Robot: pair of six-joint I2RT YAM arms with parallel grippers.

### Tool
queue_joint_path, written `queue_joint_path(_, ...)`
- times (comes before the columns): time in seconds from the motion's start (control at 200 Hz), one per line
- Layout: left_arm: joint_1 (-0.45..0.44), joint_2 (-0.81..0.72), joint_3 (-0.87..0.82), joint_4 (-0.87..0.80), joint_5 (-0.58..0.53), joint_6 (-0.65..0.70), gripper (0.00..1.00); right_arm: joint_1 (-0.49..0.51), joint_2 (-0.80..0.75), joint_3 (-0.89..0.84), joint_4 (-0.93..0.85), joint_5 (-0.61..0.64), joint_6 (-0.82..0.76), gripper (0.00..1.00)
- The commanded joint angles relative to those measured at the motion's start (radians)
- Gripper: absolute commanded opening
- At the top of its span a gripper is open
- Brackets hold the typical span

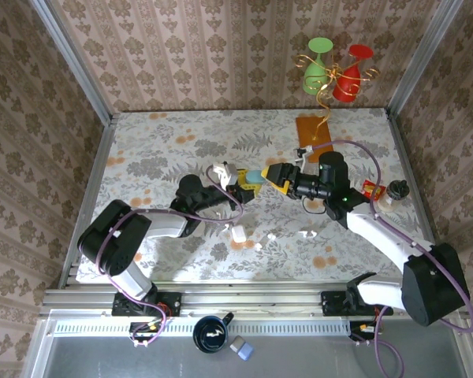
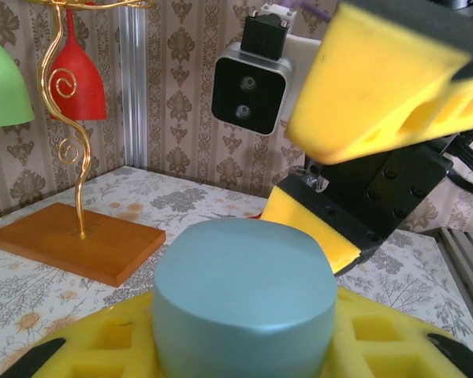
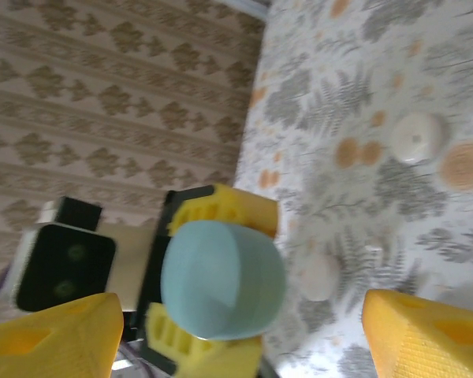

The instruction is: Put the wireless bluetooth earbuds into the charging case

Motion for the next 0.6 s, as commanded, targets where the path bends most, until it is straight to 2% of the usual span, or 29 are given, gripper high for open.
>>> queue_joint_path(0.0, 0.005, -0.018, 0.035, 0.054, 0.008, -0.017, 0.16, -0.001, 0.038, -0.019, 0.323, -0.120, 0.217, 0.79)
queue_joint_path(0.23, 0.000, -0.020, 0.063, 0.054, 0.002, -0.016, 0.16, -0.001, 0.136, -0.034, 0.578, -0.141, 0.399, 0.74)
queue_joint_path(0.34, -0.002, -0.016, 0.074, 0.057, -0.003, -0.009, 0.16, 0.000, 0.169, -0.041, 0.613, -0.142, 0.433, 0.72)
queue_joint_path(0.425, -0.002, -0.013, 0.079, 0.056, -0.040, 0.003, 0.16, 0.000, 0.172, -0.041, 0.610, -0.141, 0.436, 0.64)
queue_joint_path(0.485, -0.001, -0.010, 0.077, 0.056, -0.054, 0.018, 0.16, -0.001, 0.170, -0.039, 0.600, -0.142, 0.435, 0.53)
queue_joint_path(0.595, 0.004, 0.005, 0.082, 0.055, -0.058, 0.023, 0.16, -0.002, 0.162, -0.034, 0.558, -0.144, 0.415, 0.39)
